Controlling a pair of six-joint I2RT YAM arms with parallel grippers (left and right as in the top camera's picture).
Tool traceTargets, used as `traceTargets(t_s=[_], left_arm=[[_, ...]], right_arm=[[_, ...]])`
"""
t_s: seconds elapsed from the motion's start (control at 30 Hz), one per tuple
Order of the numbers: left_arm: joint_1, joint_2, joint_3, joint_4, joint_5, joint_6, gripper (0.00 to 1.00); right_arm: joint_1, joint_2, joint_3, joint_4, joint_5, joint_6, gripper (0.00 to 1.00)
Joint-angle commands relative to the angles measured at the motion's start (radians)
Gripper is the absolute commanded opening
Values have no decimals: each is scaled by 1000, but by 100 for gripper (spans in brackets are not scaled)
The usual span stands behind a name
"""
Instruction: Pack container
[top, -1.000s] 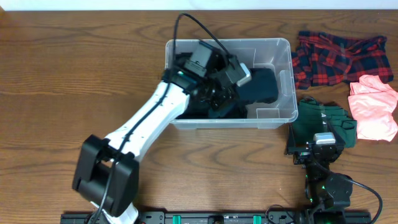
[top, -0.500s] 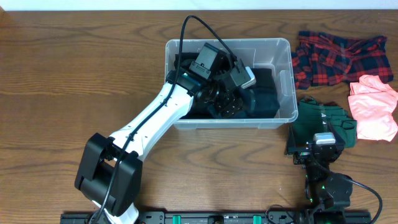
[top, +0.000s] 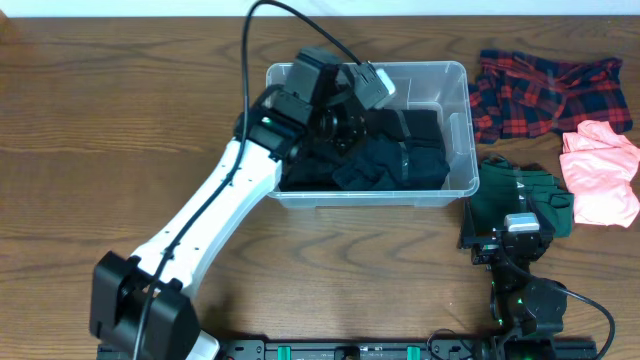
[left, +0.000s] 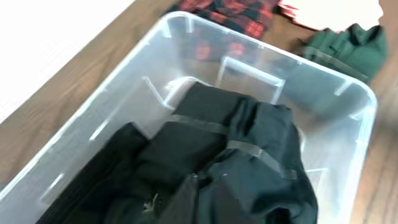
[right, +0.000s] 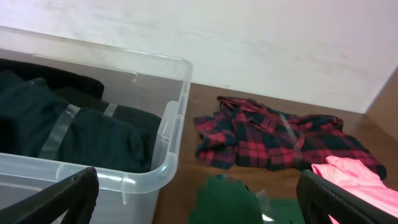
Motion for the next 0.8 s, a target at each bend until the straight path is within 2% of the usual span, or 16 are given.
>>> traceTargets(t_s=[0.0,0.17,0.23,0.33,0.4,0.5,0.57,0.63,0.7,0.77], left_arm=[[3,-5,24,-14,-154,-89,6],[63,-48,24,-28,-587,-305,6],[116,-74,24,-54,-754,-356,6],[206,-97,24,-91,-899,-355,9],[284,-101,24,-105,-971,-355,28],[421,-101,24,-104,-1015,-356,29],[526,-99,24,-104,-1015,-356,43],[633,-98,20,-103,-1015,-356,50],[733,-98,12,-103,-1015,-356,62],[838,-98,-3,-104,-1015,-356,98]], right_arm=[[-9,-4,-2,-3,10,-15,99],[-9,-4,-2,-3,10,-15,99],[-9,-4,-2,-3,10,-15,99],[-9,-4,-2,-3,10,-15,99],[-9,-4,-2,-3,10,-15,99],[-9,-4,-2,-3,10,-15,99],[-9,-4,-2,-3,10,-15,99],[-9,-4,-2,-3,10,-15,99],[-9,-4,-2,-3,10,-15,99],[-9,-4,-2,-3,10,-15,99]])
